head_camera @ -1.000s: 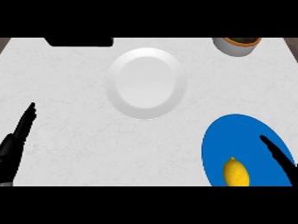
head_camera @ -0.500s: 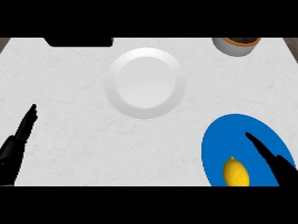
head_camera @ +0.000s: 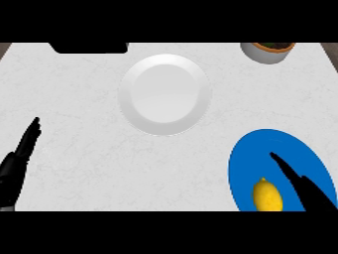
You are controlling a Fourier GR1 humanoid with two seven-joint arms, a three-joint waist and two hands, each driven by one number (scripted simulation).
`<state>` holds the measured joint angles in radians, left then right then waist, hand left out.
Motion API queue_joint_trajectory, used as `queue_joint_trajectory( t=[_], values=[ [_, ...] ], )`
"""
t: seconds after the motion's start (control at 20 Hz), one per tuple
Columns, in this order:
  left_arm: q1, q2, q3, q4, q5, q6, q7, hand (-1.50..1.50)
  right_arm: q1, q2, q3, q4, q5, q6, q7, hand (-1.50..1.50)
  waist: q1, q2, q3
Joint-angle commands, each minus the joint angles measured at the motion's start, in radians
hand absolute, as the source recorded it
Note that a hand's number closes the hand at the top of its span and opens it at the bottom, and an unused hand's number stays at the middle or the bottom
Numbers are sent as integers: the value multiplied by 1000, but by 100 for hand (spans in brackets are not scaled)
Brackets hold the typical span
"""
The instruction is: Pick the lemon from the plate and place it in the plate
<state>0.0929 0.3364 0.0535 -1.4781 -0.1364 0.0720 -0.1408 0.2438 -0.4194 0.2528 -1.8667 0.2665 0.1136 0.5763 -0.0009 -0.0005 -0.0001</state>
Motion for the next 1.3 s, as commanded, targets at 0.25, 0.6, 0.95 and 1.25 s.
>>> queue_joint_trajectory(
  t=[0.25, 0.6, 0.95, 1.25],
  values=[
    [37, -9, 45, -37, -30, -33, -14, 0, -36, 103, -10, 101, 96, -31, -127, 150, 3, 0, 0],
    [-15, -27, 58, -37, -35, -62, 41, 0, -138, 62, -89, 221, 144, 13, -221, 150, 5, 1, 0],
    [-97, -33, 5, -15, -50, -80, 29, 0, -548, -210, -152, 572, 318, 97, -310, 150, 104, 33, 4],
    [-70, -8, 33, -22, -31, -104, 39, 0, -747, -230, -232, 849, 382, -96, -553, 150, 73, 19, 5]
  ],
)
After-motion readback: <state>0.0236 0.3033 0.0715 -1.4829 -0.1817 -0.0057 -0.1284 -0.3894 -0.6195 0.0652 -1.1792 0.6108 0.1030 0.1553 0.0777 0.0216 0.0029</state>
